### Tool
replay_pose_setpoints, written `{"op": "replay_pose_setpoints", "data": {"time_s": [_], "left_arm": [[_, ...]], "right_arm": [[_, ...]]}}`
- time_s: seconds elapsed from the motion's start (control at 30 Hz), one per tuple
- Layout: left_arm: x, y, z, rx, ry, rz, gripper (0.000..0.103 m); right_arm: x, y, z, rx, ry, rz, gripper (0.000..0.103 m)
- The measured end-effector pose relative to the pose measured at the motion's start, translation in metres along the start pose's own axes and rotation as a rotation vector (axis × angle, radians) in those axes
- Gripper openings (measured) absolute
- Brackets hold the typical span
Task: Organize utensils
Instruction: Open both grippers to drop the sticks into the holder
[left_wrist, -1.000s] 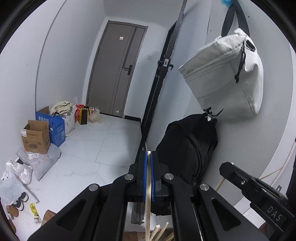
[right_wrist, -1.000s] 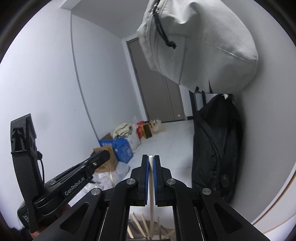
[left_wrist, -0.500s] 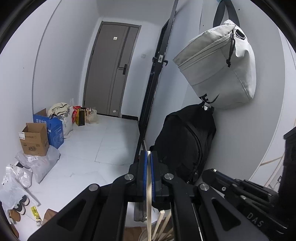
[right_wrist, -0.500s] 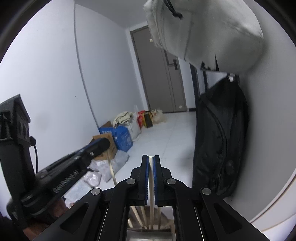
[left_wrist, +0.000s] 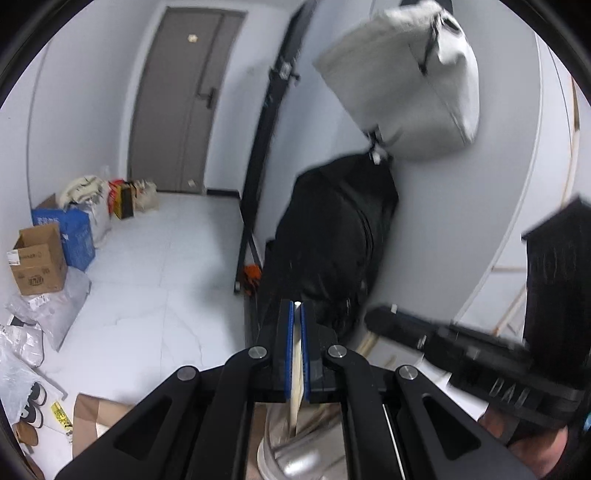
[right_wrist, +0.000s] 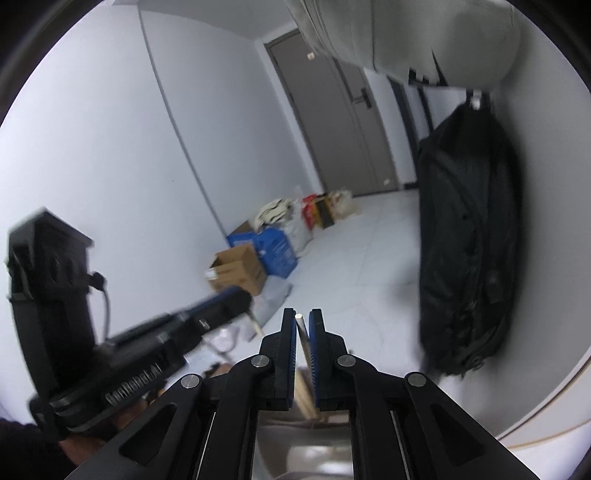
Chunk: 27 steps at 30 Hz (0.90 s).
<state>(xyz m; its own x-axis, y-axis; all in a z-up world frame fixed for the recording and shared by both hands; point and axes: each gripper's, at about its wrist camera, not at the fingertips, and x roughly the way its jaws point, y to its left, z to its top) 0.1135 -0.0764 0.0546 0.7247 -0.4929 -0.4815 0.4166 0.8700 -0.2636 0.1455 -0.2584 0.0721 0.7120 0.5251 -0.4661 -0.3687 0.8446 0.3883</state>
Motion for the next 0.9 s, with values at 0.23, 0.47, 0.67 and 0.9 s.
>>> {"op": "replay_pose_setpoints", "data": {"time_s": [0.23, 0.47, 0.67, 0.9], "left_arm": [[0.009, 0.013, -0.01, -0.07, 0.182, -0.099, 0.004], [-0.02, 0.015, -0.01, -0.094, 0.142, -0.045, 0.046], [-0.041, 0.007, -0.018, -0.074, 0.101, 0.044, 0.055], [-0.071, 0.003, -0.027, -0.07, 0.036, 0.123, 0.057]], "right_arm": [[-0.012, -0.018, -0.018, 0.143, 0.036, 0.077, 0.047], [-0.045, -0.021, -0.037, 0.179, 0.002, 0.036, 0.061], [-0.067, -0.008, -0.052, 0.165, -0.022, 0.004, 0.071], [-0.091, 0.024, -0.058, 0.122, -0.064, 0.0, 0.082]]}}
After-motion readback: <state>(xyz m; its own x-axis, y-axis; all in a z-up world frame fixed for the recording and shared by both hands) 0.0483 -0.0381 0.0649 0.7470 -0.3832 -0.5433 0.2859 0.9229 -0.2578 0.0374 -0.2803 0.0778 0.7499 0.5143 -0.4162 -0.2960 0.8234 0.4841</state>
